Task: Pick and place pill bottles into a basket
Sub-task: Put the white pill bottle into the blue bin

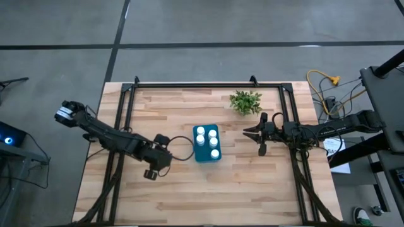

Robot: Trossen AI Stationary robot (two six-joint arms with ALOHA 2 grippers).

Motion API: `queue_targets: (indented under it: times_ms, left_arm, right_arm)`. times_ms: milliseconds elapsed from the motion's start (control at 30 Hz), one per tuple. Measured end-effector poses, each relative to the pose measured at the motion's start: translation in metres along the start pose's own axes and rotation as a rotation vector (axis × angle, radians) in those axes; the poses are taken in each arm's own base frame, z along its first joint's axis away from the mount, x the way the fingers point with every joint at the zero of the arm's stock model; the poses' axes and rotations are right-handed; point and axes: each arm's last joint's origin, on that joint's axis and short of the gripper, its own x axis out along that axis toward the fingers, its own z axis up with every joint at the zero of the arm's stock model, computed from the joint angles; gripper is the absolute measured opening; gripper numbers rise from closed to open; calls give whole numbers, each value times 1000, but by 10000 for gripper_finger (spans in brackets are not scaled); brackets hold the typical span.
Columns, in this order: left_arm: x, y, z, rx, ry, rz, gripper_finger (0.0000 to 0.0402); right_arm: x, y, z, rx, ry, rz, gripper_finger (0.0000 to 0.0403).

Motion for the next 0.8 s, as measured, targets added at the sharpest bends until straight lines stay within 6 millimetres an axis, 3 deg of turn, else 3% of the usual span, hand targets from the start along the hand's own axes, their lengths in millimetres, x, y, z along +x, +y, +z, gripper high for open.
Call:
queue_targets:
  times_ms: [433,800]
  left_arm:
    - [10,16,50,144,1,-5,136]
    - [7,31,92,255,-28,-24,136]
  right_arm:
    - [0,0,0,-1,1,1,63]
    - [0,0,0,-4,2,1,63]
